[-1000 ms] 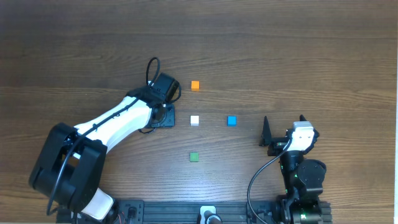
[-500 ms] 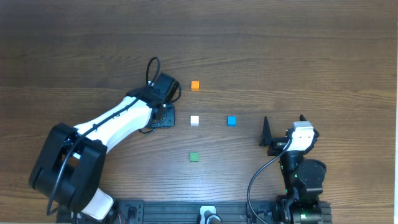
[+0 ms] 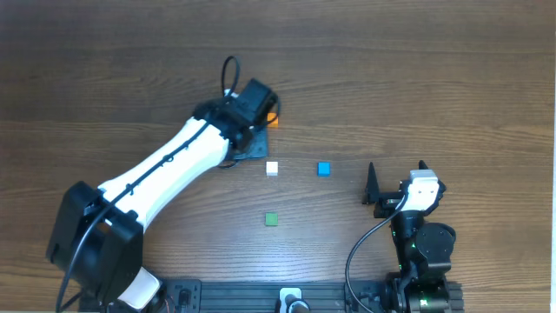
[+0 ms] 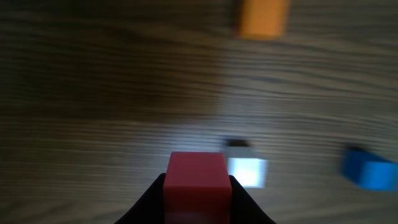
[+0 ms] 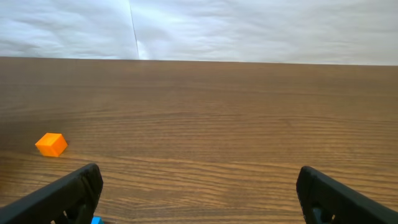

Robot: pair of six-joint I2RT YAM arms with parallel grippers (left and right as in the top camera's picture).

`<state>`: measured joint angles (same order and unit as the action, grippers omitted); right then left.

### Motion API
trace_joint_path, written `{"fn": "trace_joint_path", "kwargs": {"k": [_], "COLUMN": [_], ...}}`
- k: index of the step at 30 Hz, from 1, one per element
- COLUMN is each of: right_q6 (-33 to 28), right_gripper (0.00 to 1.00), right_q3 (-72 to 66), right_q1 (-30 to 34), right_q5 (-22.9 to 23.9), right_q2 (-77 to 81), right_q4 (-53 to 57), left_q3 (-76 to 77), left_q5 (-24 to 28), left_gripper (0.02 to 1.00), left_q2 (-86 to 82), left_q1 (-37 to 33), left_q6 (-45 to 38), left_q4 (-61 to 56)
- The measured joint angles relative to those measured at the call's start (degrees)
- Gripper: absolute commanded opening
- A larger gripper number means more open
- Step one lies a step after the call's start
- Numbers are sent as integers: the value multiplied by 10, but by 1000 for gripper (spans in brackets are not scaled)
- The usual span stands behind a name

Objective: Stack Cubes

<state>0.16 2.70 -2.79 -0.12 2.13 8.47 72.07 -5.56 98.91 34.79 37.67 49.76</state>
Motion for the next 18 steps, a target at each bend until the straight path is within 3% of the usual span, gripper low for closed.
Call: {"fn": "trace_joint_path", "kwargs": {"k": [9,18], "right_q6": [0,0], "right_gripper": [991,993], "right_q3": [0,0], "right_q1": [0,0], "right_q5": [0,0], "right_q2": [0,0], "right_q4": [0,0], "left_q3": [36,36], "left_q5": [-1,-1], "left_gripper": [112,108], "left_q2": [37,59], "left_q1": [76,95], "left_q6": [74,106], "left_q4": [14,13]}}
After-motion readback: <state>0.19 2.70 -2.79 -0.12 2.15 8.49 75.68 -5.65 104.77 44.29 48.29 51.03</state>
